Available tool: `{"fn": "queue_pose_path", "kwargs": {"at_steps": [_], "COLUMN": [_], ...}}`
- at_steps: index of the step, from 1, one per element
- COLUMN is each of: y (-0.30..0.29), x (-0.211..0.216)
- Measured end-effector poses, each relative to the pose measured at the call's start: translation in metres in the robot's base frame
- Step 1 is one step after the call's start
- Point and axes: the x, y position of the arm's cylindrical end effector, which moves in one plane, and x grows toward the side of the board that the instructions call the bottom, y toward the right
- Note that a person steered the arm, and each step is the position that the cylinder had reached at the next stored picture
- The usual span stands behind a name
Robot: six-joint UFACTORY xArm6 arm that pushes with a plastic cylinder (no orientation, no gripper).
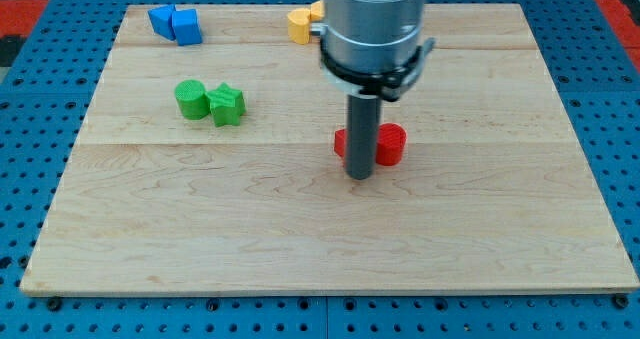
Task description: Move red circle away from the red star
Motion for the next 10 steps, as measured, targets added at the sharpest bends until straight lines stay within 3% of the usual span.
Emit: {"fn": "queue_pose_path", "kwargs": {"at_steps": [2,4,6,7,8,10], "y": [0.011,0.014,0.010,0.042,0.076,0.118], "x": [-0.034,-0.112,-0.070,-0.050,-0.057,-0.124]}}
